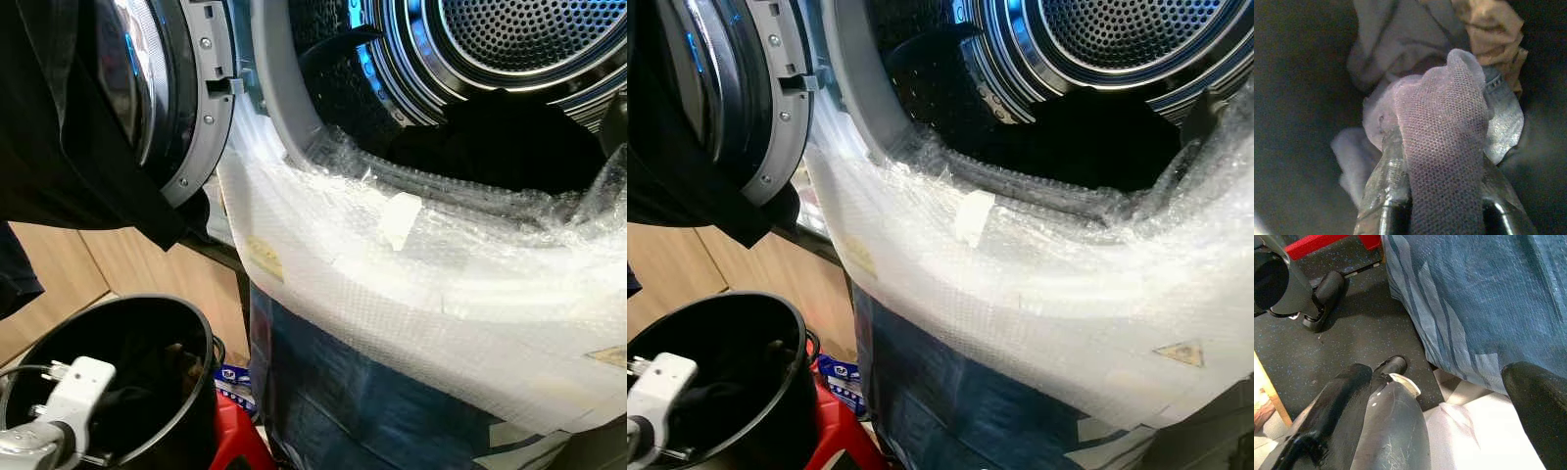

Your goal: Clothes washing

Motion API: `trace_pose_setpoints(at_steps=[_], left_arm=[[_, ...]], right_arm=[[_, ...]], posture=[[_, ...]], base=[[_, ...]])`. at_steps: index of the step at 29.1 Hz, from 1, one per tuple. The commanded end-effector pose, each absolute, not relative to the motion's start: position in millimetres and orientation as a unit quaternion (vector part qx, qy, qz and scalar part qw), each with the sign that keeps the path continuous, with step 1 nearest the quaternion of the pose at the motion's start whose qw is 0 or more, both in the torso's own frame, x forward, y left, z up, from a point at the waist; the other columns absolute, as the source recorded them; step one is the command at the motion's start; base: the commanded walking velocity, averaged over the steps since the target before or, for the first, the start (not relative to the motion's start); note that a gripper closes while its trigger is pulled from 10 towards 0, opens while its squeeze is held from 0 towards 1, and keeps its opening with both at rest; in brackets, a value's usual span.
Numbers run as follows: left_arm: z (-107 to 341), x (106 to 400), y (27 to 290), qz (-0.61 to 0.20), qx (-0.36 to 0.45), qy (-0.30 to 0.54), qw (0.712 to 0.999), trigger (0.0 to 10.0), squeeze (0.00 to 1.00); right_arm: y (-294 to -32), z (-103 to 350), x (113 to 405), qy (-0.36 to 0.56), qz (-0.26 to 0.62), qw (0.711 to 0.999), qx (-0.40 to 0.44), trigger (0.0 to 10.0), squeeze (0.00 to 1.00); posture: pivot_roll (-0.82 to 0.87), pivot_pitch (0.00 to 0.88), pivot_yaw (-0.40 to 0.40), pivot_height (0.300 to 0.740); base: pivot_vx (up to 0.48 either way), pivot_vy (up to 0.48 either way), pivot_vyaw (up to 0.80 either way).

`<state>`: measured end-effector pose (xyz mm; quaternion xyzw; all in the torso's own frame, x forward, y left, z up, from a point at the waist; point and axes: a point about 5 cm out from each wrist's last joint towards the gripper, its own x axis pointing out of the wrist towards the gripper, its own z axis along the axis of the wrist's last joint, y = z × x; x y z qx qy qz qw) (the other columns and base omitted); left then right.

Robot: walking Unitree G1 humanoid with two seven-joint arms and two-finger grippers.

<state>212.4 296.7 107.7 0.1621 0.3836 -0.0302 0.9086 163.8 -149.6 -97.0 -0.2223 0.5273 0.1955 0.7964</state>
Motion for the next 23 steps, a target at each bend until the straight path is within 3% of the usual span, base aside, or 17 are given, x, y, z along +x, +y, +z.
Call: trace_pose_setpoints(at_steps=[1,8,10,23], left_arm=[[136.1,215.9,299.7,-0.044,0.175,0.348,0.920,0.0,0.00],[210.2,230.6,283.7,-0.135,0.195,0.247,0.939,0.0,0.00],[233.3,240.1,258.0,-0.201,0.204,0.205,0.936,0.0,0.00],[259.8,272.7,179.6,-0.366,0.210,0.112,0.900,0.0,0.00]], right_arm=[[-146.1,-95.7,166.7,0.522,0.200,0.802,-0.212,10.0,0.00],[-139.4,-93.5,171.0,0.509,0.217,0.809,-0.198,10.0,0.00],[-137.3,-92.5,173.3,0.507,0.217,0.811,-0.194,10.0,0.00],[-135.1,-91.4,175.7,0.501,0.212,0.819,-0.182,10.0,0.00]], posture=[[0.22,0.000,0.037,0.740],[0.24,0.000,0.040,0.740],[0.23,0.000,0.043,0.740],[0.18,0.000,0.066,0.740]], base=[[0.000,0.000,0.00],[0.000,0.000,0.00],[0.000,0.000,0.00],[0.000,0.000,0.00]])
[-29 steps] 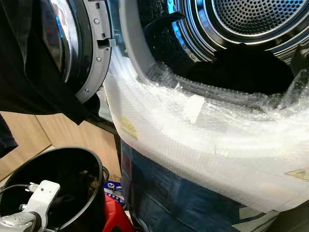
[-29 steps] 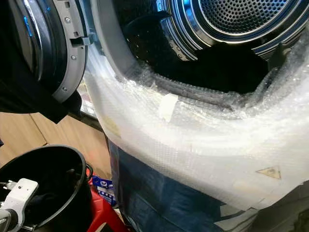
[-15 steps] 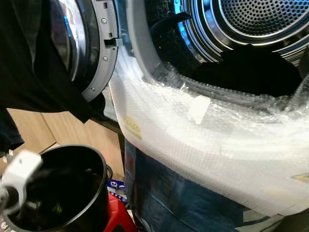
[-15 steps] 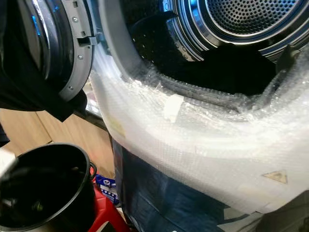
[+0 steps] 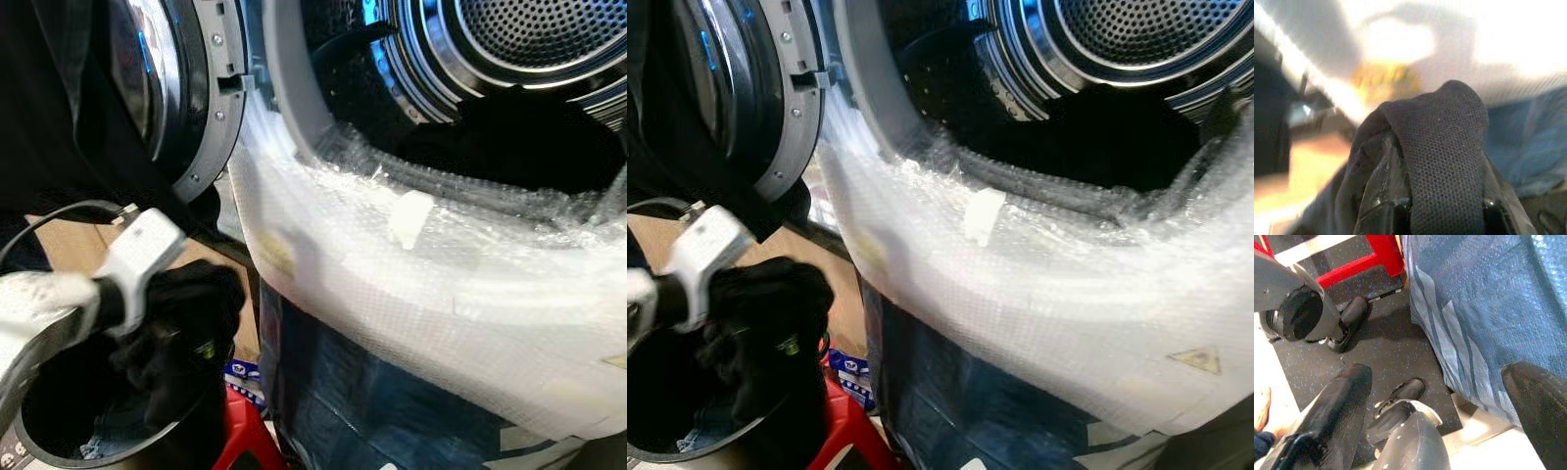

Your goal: Clothes washing

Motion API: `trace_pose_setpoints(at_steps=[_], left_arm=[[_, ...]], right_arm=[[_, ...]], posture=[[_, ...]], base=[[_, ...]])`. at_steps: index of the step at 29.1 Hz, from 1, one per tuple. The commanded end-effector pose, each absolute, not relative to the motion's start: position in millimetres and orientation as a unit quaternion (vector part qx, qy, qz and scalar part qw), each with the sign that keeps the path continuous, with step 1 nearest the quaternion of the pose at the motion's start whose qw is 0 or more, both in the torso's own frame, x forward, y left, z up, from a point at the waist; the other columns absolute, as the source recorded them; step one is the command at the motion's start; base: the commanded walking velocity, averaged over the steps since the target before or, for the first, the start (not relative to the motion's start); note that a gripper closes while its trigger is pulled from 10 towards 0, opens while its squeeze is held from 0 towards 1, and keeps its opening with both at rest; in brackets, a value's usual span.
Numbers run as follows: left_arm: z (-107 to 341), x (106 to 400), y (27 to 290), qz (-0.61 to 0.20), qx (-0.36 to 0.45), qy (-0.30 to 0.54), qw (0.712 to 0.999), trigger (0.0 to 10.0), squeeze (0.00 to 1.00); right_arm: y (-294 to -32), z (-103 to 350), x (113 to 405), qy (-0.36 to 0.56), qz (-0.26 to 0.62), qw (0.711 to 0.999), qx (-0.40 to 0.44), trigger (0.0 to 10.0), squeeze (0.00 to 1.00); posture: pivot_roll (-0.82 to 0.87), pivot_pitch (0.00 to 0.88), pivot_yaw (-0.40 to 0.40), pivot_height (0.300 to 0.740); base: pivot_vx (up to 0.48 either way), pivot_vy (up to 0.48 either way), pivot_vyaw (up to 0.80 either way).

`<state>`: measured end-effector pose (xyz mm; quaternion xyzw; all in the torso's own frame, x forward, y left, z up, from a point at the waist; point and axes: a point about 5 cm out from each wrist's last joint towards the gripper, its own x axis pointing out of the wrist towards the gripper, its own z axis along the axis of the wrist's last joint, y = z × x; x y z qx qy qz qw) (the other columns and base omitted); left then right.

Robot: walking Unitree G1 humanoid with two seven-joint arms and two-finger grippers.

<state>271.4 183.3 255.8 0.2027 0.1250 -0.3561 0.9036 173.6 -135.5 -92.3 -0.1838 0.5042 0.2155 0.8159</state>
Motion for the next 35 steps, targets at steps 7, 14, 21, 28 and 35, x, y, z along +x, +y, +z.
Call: trace_pose_setpoints(at_steps=[7,14,21,28,35], left_arm=[[251.8,278.3,140.5,-0.434,0.194,0.101,0.874,0.0,0.00],[259.8,280.1,96.8,-0.496,0.160,0.059,0.851,0.0,0.00],[256.7,272.9,66.5,-0.557,0.138,0.039,0.818,0.0,0.00],[229.0,280.8,97.4,-0.502,0.137,0.090,0.849,0.0,0.00],[216.2,291.4,134.9,-0.438,0.120,0.102,0.885,0.0,0.00]], right_arm=[[-137.5,-91.3,175.8,0.501,0.201,0.824,-0.174,10.0,0.00],[-138.7,-89.6,179.8,0.497,0.195,0.828,-0.172,10.0,0.00],[-140.3,-88.5,181.9,0.496,0.199,0.827,-0.176,10.0,0.00],[-140.1,-86.5,185.0,0.488,0.211,0.832,-0.161,10.0,0.00],[-149.9,-82.3,182.7,0.466,0.323,0.808,-0.161,10.0,0.00]], posture=[[0.15,0.000,0.062,0.740],[0.14,0.000,0.052,0.740],[0.16,0.000,0.035,0.740],[0.13,0.011,0.031,0.740],[0.11,0.035,0.021,0.740]], base=[[0.000,0.000,0.00],[0.000,0.000,0.00],[0.000,0.000,0.00],[0.000,0.000,0.00],[0.000,0.000,0.00]])
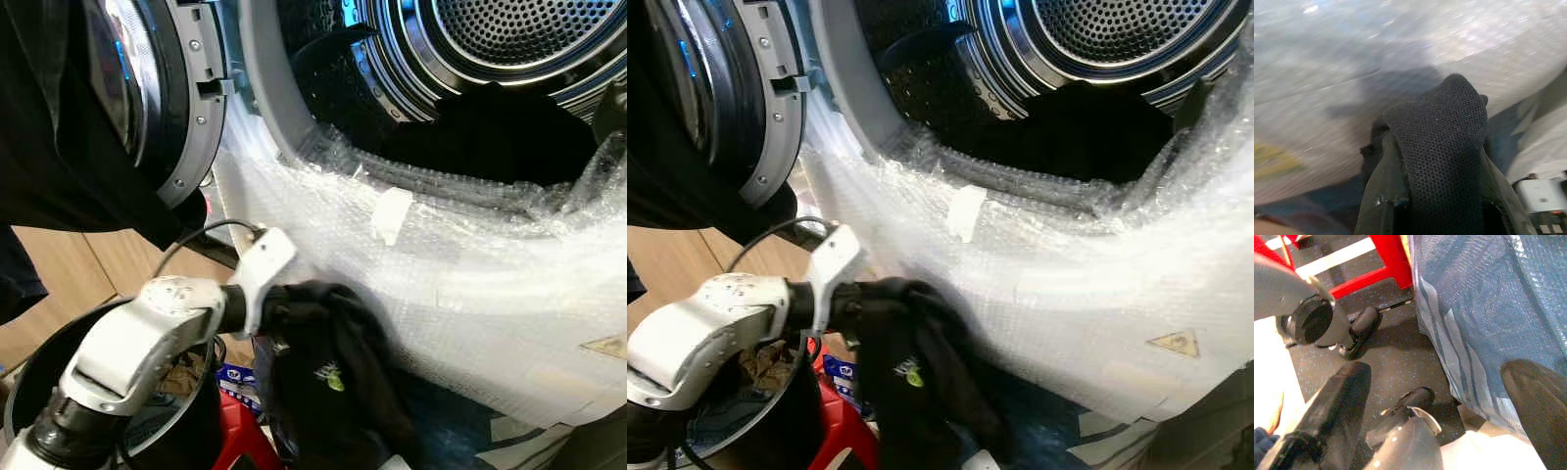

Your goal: Clothes washing

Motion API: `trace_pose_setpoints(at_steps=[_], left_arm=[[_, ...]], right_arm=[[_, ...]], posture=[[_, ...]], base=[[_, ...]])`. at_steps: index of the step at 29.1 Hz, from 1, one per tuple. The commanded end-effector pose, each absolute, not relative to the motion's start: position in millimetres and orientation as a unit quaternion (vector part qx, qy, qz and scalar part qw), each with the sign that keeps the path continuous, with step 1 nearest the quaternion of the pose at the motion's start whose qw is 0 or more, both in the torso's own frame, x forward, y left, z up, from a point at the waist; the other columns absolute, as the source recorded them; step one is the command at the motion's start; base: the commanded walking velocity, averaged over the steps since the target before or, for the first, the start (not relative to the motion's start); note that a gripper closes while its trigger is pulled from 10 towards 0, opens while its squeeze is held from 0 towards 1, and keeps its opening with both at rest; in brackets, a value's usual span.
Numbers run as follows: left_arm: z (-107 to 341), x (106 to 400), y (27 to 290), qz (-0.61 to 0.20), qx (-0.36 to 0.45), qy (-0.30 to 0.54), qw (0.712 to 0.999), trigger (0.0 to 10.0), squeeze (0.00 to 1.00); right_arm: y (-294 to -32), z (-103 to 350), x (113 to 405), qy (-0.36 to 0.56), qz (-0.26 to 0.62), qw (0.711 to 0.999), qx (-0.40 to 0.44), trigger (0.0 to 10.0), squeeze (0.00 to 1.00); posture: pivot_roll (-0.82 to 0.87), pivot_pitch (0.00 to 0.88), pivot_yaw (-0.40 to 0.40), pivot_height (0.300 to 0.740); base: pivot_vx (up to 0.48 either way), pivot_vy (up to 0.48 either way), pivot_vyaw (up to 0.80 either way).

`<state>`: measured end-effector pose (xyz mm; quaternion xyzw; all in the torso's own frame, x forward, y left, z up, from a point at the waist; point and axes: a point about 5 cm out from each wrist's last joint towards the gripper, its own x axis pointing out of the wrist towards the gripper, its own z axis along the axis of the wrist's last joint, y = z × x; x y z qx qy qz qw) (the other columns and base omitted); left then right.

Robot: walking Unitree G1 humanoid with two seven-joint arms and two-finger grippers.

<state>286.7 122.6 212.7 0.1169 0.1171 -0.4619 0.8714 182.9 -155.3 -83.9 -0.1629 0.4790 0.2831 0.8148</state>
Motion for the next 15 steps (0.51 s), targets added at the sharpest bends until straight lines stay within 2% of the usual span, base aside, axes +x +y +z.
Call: trace_pose_setpoints(at_steps=[1,2,5,11,12,13,14,15], left_arm=[[216.2,291.4,134.9,-0.438,0.120,0.102,0.885,0.0,0.00],[210.9,295.2,146.4,-0.415,0.120,0.115,0.894,0.0,0.00],[202.2,296.2,158.0,-0.397,0.114,0.134,0.901,0.0,0.00],[186.3,288.5,154.7,-0.419,0.110,0.157,0.887,0.0,0.00],[181.6,287.4,152.7,-0.424,0.097,0.159,0.886,0.0,0.00],[170.2,286.5,154.0,-0.417,0.088,0.174,0.888,0.0,0.00],[170.2,286.5,154.0,-0.417,0.088,0.174,0.888,0.0,0.00],[165.3,284.9,155.8,-0.414,0.084,0.183,0.888,0.0,0.00]], right_arm=[[-149.9,-82.3,182.7,0.466,0.323,0.808,-0.161,10.0,0.00],[-151.2,-80.5,182.9,0.460,0.348,0.802,-0.159,10.0,0.00],[-151.9,-77.0,184.3,0.450,0.379,0.796,-0.144,10.0,0.00],[-146.7,-66.8,196.1,0.414,0.405,0.807,-0.113,10.0,0.00],[-145.1,-62.8,200.3,0.401,0.413,0.812,-0.098,10.0,0.05],[-145.2,-54.6,206.9,0.370,0.430,0.819,-0.083,10.0,0.29],[-145.2,-54.6,206.9,0.370,0.430,0.819,-0.083,10.0,0.29],[-147.4,-50.9,207.5,0.358,0.444,0.817,-0.080,10.0,0.77]], posture=[[0.11,0.035,0.021,0.740],[0.10,0.033,0.019,0.740],[0.09,0.035,0.019,0.740],[0.10,0.037,0.015,0.740],[0.09,0.035,0.016,0.740],[0.09,0.038,0.015,0.740],[0.09,0.038,0.015,0.740],[0.08,0.043,0.014,0.740]], base=[[0.000,0.000,0.00],[0.000,0.000,0.00],[0.000,0.000,0.00],[0.000,0.000,0.00],[0.000,0.000,0.00],[0.000,0.000,0.00],[0.000,0.000,0.00],[0.000,0.000,0.00]])
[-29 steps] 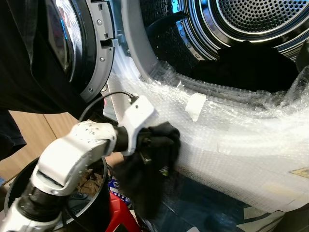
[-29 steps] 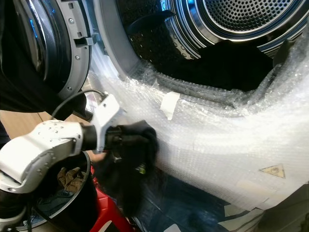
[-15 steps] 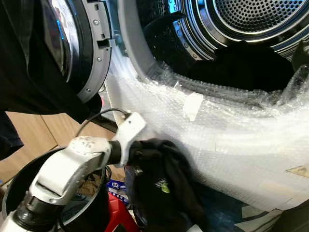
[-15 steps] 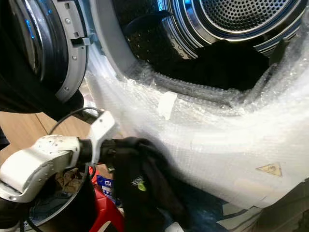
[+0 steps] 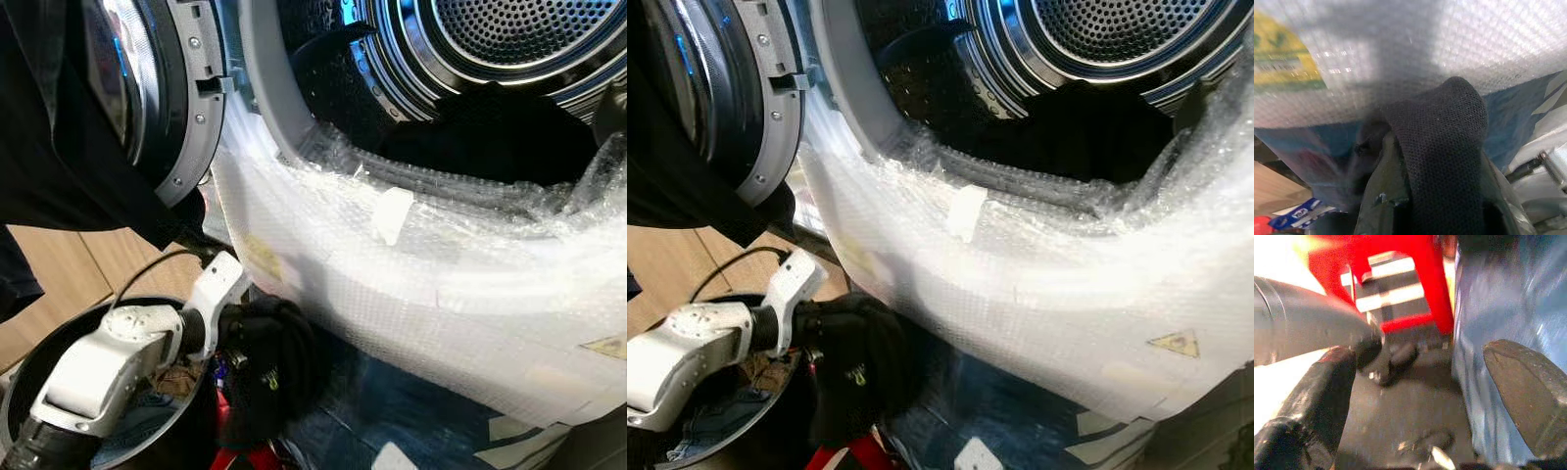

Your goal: Clothes washing

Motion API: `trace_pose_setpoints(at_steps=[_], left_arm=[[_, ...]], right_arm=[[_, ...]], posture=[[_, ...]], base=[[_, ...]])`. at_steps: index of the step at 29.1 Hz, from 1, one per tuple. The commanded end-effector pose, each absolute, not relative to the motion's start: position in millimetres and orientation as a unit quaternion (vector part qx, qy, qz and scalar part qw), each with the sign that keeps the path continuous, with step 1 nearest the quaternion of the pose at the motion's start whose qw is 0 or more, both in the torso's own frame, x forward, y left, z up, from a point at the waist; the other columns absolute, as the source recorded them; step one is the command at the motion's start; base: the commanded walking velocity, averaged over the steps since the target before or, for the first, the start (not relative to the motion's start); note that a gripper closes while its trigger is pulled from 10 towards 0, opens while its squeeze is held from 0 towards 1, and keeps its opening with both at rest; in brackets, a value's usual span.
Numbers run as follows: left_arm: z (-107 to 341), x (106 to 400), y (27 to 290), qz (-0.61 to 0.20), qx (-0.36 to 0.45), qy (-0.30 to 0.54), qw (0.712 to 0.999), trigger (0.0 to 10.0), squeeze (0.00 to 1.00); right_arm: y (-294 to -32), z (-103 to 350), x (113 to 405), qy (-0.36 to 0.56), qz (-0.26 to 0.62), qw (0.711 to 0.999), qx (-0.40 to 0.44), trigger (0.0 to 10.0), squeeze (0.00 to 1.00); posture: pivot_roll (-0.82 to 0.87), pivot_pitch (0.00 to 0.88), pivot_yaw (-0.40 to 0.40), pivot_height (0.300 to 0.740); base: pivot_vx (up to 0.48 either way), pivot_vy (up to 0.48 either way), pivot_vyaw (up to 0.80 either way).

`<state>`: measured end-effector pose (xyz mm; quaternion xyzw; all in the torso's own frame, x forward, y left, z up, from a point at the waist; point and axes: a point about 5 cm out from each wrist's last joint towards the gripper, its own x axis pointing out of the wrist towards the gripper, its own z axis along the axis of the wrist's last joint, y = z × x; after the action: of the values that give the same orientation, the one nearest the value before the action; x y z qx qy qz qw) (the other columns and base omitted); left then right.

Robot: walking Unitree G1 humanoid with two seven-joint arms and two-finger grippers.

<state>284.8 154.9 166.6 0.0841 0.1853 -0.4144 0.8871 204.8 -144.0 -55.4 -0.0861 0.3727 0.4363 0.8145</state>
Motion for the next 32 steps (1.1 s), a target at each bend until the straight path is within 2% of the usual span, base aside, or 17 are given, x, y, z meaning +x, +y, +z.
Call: trace_pose_setpoints(at_steps=[1,2,3,9,16,18,24,27,32], left_arm=[[161.0,282.2,157.6,-0.414,0.086,0.193,0.886,0.0,0.00],[158.3,279.8,158.3,-0.417,0.087,0.198,0.883,0.0,0.00],[155.2,276.8,158.4,-0.422,0.086,0.204,0.879,0.0,0.00],[137.4,270.6,154.1,-0.444,0.074,0.231,0.863,0.0,0.00],[121.6,265.7,138.4,-0.483,0.065,0.247,0.837,0.0,0.00],[115.2,261.9,127.3,-0.512,0.057,0.250,0.820,0.0,0.00],[114.6,262.2,112.6,-0.543,0.036,0.243,0.803,0.0,0.00],[113.6,250.8,96.4,-0.598,0.027,0.242,0.764,0.0,0.00],[112.0,251.5,91.7,-0.606,0.040,0.236,0.758,0.0,0.00]], right_arm=[[-150.6,-47.2,206.9,0.344,0.457,0.816,-0.079,10.0,0.85],[-153.2,-44.4,205.9,0.335,0.466,0.815,-0.076,10.0,0.89],[-156.4,-40.2,204.3,0.323,0.475,0.816,-0.062,10.0,1.00],[-168.4,-7.0,202.6,0.247,0.494,0.833,0.019,10.0,1.00],[-171.6,18.4,208.0,0.205,0.500,0.841,0.007,10.0,1.00],[-161.9,25.6,214.9,0.185,0.496,0.848,0.028,10.0,1.00],[-143.3,25.3,219.3,0.190,0.512,0.837,0.038,10.0,1.00],[-128.0,25.5,224.4,0.191,0.524,0.829,0.038,10.0,1.00],[-123.3,29.7,221.6,0.188,0.541,0.818,0.047,10.0,1.00]], posture=[[0.07,0.049,0.014,0.740],[0.07,0.049,0.014,0.740],[0.07,0.049,0.013,0.740],[0.06,0.057,0.019,0.740],[0.03,0.057,0.023,0.740],[0.03,0.052,0.024,0.740],[0.01,0.053,0.035,0.740],[0.01,0.043,0.032,0.740],[0.02,0.037,0.024,0.740]], base=[[0.000,0.000,0.00],[0.000,0.000,0.00],[0.000,0.000,0.00],[0.000,0.000,0.00],[0.000,0.000,0.00],[0.000,0.000,0.00],[0.000,0.000,0.00],[0.000,0.000,0.00],[0.000,0.000,0.00]])
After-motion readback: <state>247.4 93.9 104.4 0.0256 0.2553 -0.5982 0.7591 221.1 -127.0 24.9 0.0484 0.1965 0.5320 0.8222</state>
